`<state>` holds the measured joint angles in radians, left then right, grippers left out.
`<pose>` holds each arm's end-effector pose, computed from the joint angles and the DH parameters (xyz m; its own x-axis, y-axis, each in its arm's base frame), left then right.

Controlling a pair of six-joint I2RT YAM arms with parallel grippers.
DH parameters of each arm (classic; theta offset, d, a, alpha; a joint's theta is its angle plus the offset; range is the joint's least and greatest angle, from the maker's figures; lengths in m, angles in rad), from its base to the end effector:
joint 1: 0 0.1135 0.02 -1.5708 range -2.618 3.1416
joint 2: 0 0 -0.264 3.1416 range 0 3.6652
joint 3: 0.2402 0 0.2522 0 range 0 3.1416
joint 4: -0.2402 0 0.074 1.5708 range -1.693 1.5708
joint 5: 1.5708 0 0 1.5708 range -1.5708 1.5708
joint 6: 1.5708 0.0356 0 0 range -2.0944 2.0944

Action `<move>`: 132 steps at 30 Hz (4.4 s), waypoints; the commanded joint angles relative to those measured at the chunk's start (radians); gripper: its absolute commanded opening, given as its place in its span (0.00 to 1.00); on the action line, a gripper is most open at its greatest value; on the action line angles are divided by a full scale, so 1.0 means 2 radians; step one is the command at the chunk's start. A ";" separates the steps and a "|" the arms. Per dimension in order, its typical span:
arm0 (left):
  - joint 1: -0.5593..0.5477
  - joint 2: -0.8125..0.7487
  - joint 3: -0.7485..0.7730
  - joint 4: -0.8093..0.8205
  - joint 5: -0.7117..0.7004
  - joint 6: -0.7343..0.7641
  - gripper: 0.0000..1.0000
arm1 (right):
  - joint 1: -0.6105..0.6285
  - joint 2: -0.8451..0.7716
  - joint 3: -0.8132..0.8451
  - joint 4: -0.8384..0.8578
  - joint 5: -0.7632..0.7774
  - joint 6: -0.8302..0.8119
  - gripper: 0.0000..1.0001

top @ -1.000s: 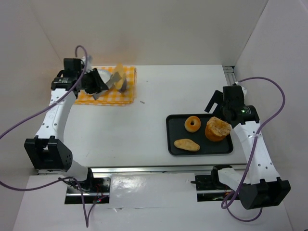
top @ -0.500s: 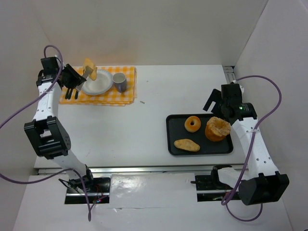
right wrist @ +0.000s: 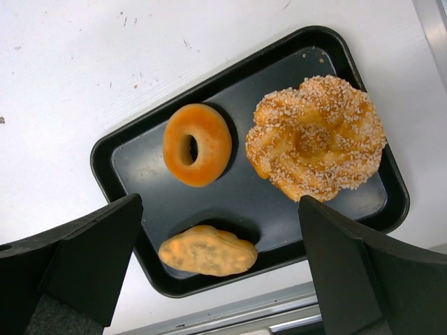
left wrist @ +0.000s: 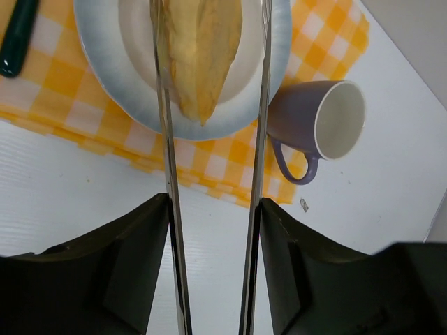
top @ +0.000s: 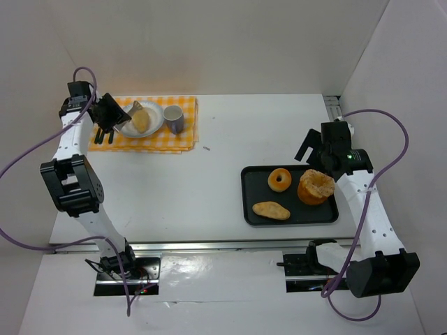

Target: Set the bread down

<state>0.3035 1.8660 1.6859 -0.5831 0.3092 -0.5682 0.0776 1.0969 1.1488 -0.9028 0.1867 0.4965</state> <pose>0.4103 0.1171 0.3066 -0.5157 -0.6987 -0.4959 -0.4180 0.7104 -0.5662 0.2128 0.0099 0.3391 -0.6373 0.4199 -0.6462 0.3974 0.8975 0.1914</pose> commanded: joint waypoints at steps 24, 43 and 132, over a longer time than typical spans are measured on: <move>-0.398 -0.191 -0.086 0.044 0.009 0.010 0.58 | -0.001 -0.057 0.058 -0.018 0.023 -0.002 1.00; -0.544 -0.009 -0.035 0.029 -0.012 0.011 0.61 | -0.001 -0.071 0.068 -0.005 0.032 -0.007 1.00; -0.103 -0.019 0.092 -0.070 -0.176 0.054 0.54 | -0.001 -0.047 0.046 0.015 0.010 -0.007 1.00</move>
<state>0.0982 1.8854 1.8214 -0.7216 0.0036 -0.4801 0.0776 1.0145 1.2224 -0.9047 0.2085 0.4961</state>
